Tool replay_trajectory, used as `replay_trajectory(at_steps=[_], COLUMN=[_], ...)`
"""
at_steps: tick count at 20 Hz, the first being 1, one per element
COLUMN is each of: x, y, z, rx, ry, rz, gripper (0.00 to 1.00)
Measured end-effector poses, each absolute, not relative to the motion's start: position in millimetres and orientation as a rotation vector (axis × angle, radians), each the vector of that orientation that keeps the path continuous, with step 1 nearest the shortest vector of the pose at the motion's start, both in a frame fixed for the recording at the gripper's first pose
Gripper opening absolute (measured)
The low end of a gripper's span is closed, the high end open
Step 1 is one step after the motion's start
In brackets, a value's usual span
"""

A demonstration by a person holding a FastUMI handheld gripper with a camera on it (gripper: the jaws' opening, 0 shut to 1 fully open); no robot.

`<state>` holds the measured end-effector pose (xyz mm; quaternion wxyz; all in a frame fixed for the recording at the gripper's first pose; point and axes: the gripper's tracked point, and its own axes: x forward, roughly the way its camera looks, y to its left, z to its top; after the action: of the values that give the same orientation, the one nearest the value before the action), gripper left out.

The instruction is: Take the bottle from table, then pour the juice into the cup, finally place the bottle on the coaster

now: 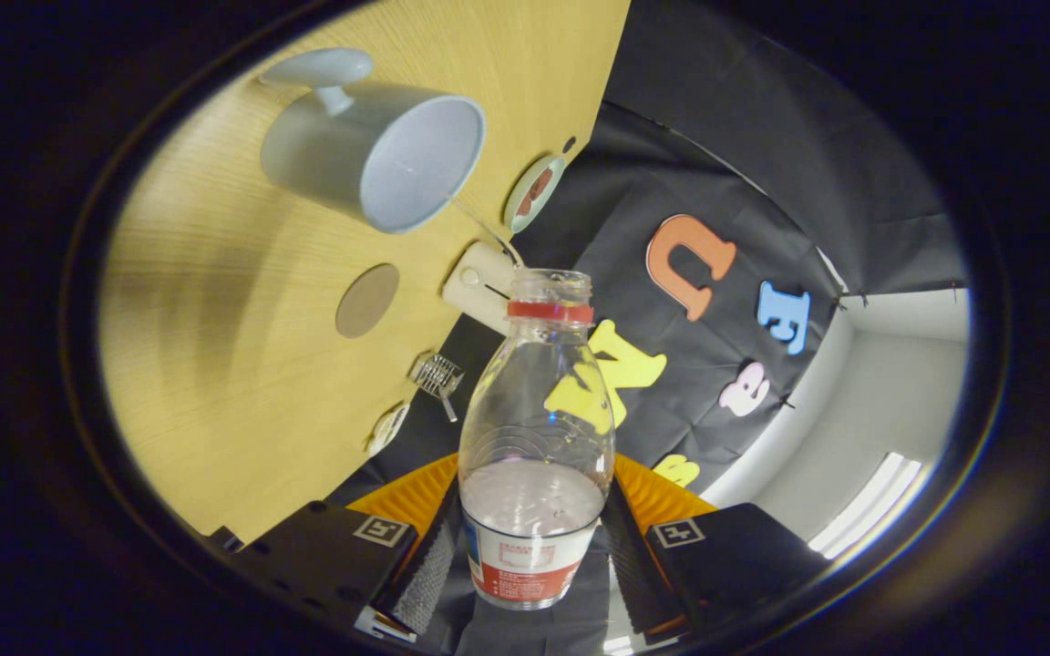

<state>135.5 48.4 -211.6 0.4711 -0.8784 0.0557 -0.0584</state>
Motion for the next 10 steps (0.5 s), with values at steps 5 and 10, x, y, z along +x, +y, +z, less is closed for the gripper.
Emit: replay_trajectory(at_steps=[5, 10], x=[136, 135], y=[50, 61], z=[-213, -206], rx=[-2.204, -2.209], ry=[0.137, 0.081], rz=[-0.130, -0.143], gripper=[0.82, 0.82])
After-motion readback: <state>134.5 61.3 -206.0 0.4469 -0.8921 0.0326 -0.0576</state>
